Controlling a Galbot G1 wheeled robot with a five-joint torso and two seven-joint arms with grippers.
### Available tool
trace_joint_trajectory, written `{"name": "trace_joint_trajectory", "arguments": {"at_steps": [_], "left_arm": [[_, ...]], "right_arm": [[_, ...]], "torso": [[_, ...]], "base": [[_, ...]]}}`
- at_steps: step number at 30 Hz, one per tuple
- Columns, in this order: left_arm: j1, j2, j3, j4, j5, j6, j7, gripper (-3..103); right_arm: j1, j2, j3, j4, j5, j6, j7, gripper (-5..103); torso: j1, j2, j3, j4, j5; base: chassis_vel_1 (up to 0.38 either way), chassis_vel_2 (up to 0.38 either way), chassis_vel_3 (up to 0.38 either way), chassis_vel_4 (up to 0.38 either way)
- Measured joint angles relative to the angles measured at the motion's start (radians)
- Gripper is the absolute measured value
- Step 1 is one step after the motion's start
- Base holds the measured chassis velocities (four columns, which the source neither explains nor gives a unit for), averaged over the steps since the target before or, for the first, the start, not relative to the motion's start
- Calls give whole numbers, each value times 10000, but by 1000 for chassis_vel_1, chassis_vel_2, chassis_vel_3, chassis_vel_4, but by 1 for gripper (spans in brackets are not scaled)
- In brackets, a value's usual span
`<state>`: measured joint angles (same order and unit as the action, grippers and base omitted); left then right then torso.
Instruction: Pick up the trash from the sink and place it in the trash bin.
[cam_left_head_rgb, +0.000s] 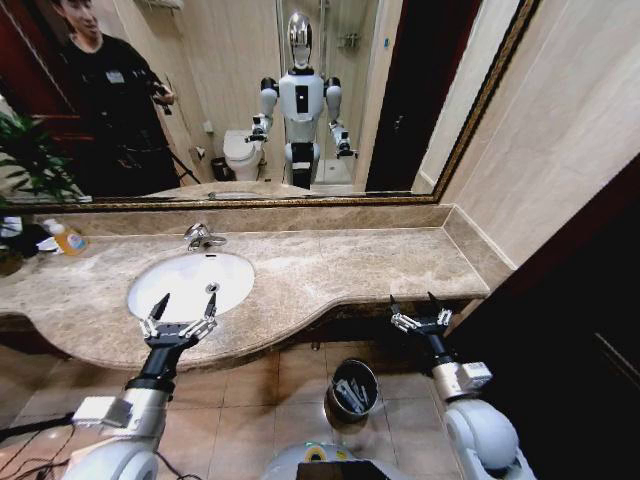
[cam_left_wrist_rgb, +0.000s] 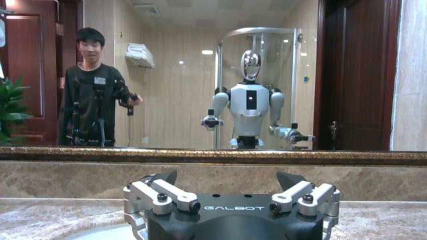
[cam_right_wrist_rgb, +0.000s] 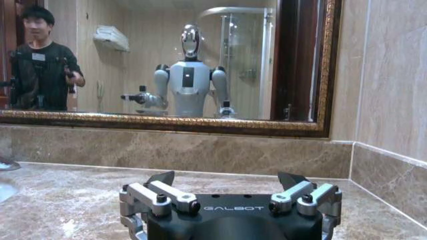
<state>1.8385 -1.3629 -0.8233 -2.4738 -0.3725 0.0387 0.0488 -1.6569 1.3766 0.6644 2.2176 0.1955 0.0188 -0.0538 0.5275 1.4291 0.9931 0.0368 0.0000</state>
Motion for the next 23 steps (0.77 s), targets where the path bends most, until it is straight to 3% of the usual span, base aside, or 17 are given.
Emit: {"name": "trace_joint_trajectory", "arguments": {"at_steps": [23], "left_arm": [[0, 0, 0, 0, 0, 0, 0, 100]], "right_arm": [[6, 4, -5, -14, 2, 1, 4, 100]], "torso": [[0, 0, 0, 0, 0]], "base": [[0, 0, 0, 0]]}}
